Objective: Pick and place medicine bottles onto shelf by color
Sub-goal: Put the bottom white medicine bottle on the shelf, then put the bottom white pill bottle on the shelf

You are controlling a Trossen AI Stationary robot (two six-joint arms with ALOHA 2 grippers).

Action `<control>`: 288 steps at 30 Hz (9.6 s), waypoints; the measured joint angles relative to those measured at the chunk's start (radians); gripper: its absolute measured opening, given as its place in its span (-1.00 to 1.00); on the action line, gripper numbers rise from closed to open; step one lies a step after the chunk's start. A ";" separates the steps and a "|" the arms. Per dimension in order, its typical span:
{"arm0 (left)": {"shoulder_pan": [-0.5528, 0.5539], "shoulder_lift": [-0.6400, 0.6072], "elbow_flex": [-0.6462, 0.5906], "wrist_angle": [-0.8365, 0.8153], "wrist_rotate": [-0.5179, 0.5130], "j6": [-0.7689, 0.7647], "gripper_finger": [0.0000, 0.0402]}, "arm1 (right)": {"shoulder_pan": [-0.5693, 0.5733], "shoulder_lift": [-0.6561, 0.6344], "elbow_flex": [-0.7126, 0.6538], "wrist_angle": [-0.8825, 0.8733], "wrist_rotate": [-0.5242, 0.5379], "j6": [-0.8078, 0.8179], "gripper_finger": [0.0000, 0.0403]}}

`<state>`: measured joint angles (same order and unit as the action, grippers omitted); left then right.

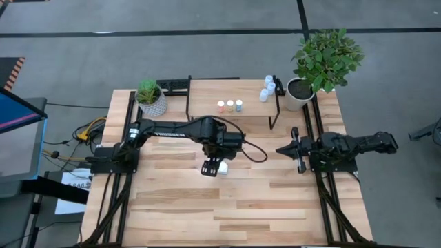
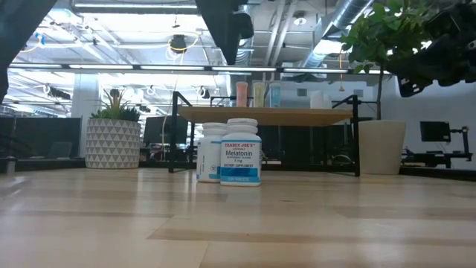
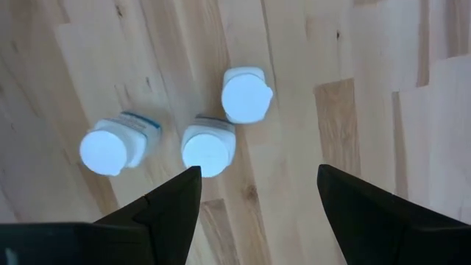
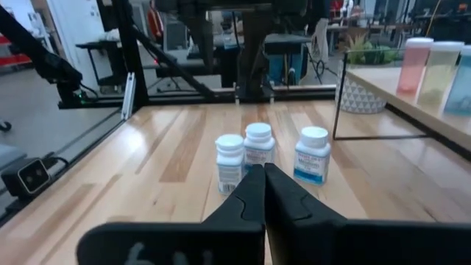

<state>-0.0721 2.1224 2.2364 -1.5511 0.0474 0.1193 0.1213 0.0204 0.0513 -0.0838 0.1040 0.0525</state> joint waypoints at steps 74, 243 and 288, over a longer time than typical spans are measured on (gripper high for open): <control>-0.008 0.073 0.109 -0.018 -0.182 0.002 -0.29 | 0.009 0.079 -0.003 -0.007 -0.002 0.029 -0.91; -0.044 0.001 -0.382 0.269 -0.271 -1.021 0.55 | 0.009 0.190 -0.003 0.007 -0.004 0.026 -0.84; -0.031 0.100 -0.256 0.301 -0.148 -0.930 -0.31 | 0.009 0.204 -0.003 -0.006 -0.004 0.027 -0.84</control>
<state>-0.1028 2.2228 1.9804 -1.2503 -0.1005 -0.8107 0.1305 0.2245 0.0486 -0.0902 0.1001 0.0792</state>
